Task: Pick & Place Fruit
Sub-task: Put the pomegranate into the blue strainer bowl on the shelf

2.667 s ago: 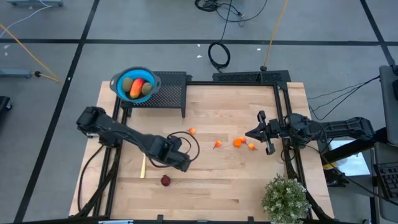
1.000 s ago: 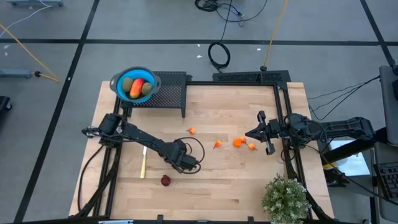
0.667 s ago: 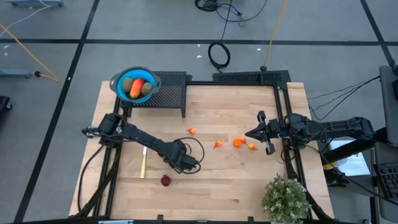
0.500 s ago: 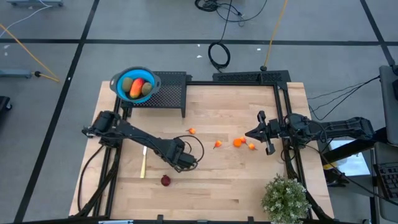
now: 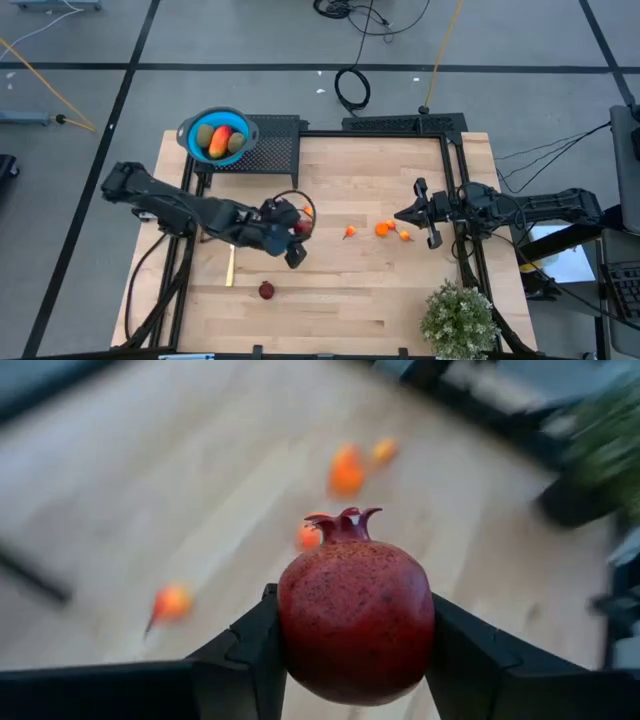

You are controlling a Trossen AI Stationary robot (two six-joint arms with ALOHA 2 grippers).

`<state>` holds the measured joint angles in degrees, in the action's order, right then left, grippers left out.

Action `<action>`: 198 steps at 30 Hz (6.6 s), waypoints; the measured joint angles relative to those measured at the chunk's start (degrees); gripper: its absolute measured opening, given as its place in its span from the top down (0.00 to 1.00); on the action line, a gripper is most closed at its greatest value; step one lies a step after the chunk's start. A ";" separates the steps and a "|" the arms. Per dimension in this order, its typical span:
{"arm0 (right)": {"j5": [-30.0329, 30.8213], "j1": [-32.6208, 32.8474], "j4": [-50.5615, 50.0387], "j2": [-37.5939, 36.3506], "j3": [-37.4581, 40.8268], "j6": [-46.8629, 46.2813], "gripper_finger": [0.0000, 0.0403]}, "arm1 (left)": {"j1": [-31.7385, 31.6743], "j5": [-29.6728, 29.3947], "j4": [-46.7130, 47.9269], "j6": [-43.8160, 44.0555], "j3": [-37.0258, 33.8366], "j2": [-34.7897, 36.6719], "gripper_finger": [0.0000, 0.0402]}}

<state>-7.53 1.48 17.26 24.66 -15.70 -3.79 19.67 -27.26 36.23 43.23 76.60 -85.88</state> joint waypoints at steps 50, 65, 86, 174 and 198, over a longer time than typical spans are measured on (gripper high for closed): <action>0.00 0.00 -0.91 0.01 0.00 0.22 0.99 | 0.40 52.28 -75.45 -55.15 0.00 1.64 0.50; 0.00 0.01 -0.92 0.01 0.00 0.22 0.99 | -0.26 23.00 -72.07 -23.81 0.00 1.64 0.55; 0.02 -0.01 -0.90 0.01 0.00 0.22 0.99 | -3.72 9.18 -28.71 27.98 0.00 1.64 0.54; 0.26 0.02 -1.27 0.49 0.00 0.00 0.99 | -66.05 -2.22 32.53 -0.04 0.02 6.21 0.48; 0.24 0.00 -1.28 0.48 0.00 0.00 0.99 | -68.36 -0.69 32.56 -0.92 0.02 5.03 0.47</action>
<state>-7.29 1.48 15.98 25.14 -15.70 -3.79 -48.69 -27.94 68.79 42.30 76.62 -80.85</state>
